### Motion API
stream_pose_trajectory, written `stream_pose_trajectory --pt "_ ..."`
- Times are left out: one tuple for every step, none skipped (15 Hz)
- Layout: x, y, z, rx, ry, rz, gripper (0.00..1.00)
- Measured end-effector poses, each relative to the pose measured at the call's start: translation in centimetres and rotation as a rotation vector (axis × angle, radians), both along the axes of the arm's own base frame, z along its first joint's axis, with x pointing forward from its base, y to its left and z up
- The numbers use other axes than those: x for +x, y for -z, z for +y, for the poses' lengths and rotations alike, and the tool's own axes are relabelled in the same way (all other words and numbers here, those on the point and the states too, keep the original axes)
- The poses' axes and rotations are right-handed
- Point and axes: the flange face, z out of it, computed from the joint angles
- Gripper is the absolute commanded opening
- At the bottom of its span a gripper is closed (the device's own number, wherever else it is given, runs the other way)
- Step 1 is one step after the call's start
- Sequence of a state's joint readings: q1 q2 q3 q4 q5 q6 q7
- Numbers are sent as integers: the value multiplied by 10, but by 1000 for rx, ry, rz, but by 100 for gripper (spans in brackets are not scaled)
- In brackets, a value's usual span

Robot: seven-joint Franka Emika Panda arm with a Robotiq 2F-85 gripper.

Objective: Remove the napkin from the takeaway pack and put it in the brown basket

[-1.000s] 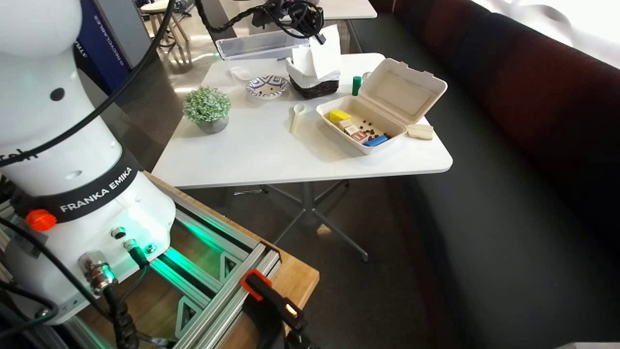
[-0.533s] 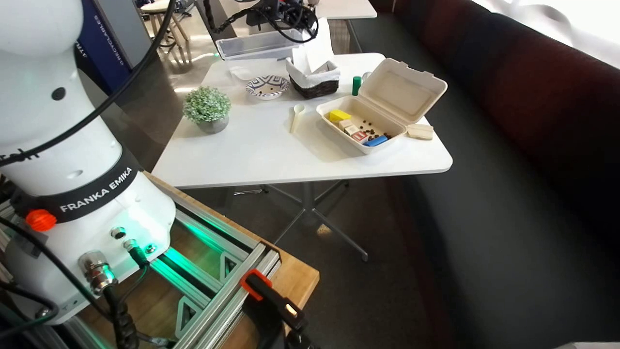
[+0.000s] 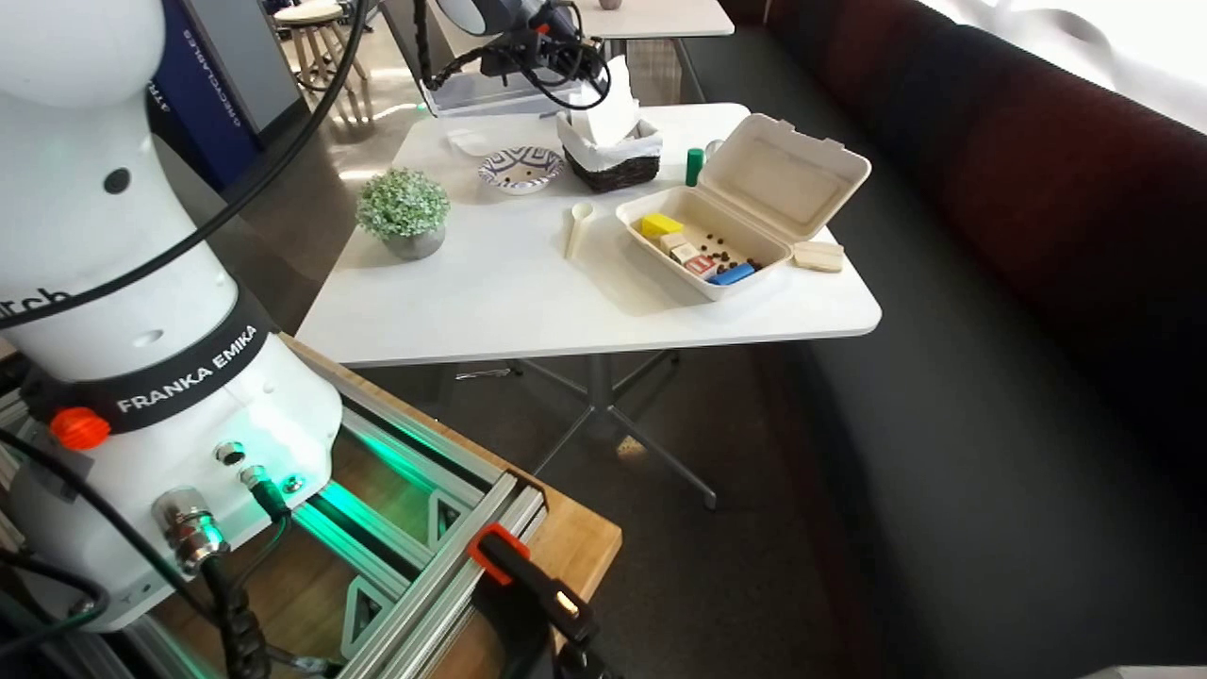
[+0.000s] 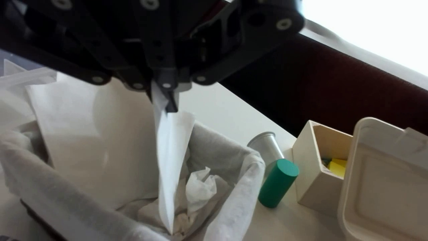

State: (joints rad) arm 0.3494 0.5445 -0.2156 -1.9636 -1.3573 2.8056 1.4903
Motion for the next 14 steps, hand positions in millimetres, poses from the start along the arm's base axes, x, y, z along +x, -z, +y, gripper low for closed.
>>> stream_pose_trajectory --pt "3 6 2 -1 -1 2 0" --pt "5 13 4 0 1 3 0" --pt "8 18 5 1 4 2 5" --pt "11 23 6 1 6 4 27" --pt "13 27 7 1 8 5 30" --pt "14 30 7 2 10 6 30" --pt "15 32 7 7 15 9 35" --pt "15 33 7 13 21 12 42" --pt "16 33 8 21 28 13 51" --pt "16 31 7 29 35 15 57" --pt "16 29 6 42 40 18 66" --pt "15 25 5 62 43 24 73" --pt "14 19 3 84 44 32 80" --pt "11 12 -1 105 48 37 88"
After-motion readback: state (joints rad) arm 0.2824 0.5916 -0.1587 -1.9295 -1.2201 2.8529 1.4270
